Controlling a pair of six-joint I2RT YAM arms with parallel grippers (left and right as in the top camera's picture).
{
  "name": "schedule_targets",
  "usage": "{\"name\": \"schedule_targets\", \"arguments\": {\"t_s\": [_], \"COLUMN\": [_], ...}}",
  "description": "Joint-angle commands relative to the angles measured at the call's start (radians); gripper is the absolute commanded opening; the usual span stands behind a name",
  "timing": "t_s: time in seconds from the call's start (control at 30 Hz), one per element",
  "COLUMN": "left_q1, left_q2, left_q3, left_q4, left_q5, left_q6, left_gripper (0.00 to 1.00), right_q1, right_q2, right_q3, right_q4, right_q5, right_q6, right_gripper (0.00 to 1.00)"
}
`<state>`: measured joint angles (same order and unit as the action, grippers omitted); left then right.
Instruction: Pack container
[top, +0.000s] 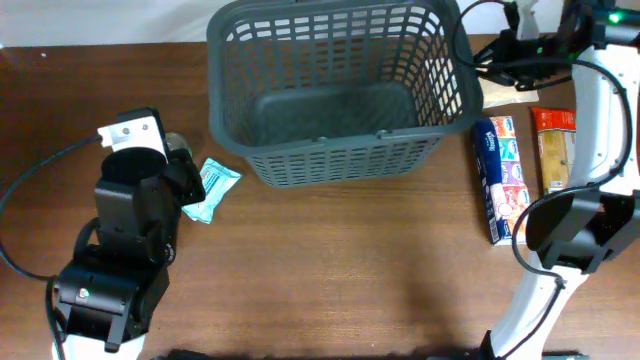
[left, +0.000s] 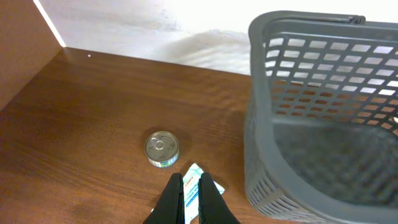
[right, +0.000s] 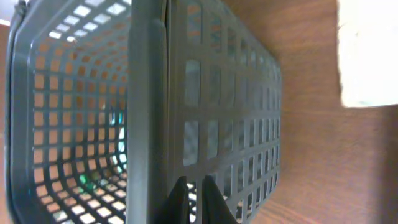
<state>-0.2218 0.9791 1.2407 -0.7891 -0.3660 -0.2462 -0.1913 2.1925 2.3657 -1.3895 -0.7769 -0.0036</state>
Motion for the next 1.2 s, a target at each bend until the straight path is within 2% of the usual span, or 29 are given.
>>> {"name": "schedule_targets", "arguments": {"t_s": [0.0,0.33,0.53,0.77,0.97,1.17], "left_q1": [0.005,0.005,0.02,0.124,0.267,0.363], "left_q2": [-0.003,-0.003,-0.017,-0.01,0.012,0.027], "left_q3": [-0.001,-0.001,0.006,0.126,0.244,0.262], "left_q4": [-0.008,-0.008,-0.027,-0.192,-0.298,-0.312], "left_q5": [0.012,0.011,0.014,0.153,0.241,0.435], "left_q6": [0.015,0.016,0.017,0.11,0.199,0.278], "left_gripper": [0.03,0.03,0.03,0.03,0.03,0.03], "right_q1": [0.023,0.032,-0.015,-0.1,-0.132,-0.132], "right_q2": [0.004,0.001,-0.043,-0.129,-0.217,-0.295], "right_q3": [0.0,0.001,0.056,0.192,0.204,0.204], "right_q4": [-0.021,-0.111,-0.149,-0.28,-0.309,-0.309], "right_q5": [-0.031,-0.022,0.181,0.392,0.412,0.483], "right_q6": [-0.023,-0.091,-0.063,-0.064,-0.071,-0.071], "right_gripper": [0.04,0.04,0.03,0.04,0.04,0.04]}}
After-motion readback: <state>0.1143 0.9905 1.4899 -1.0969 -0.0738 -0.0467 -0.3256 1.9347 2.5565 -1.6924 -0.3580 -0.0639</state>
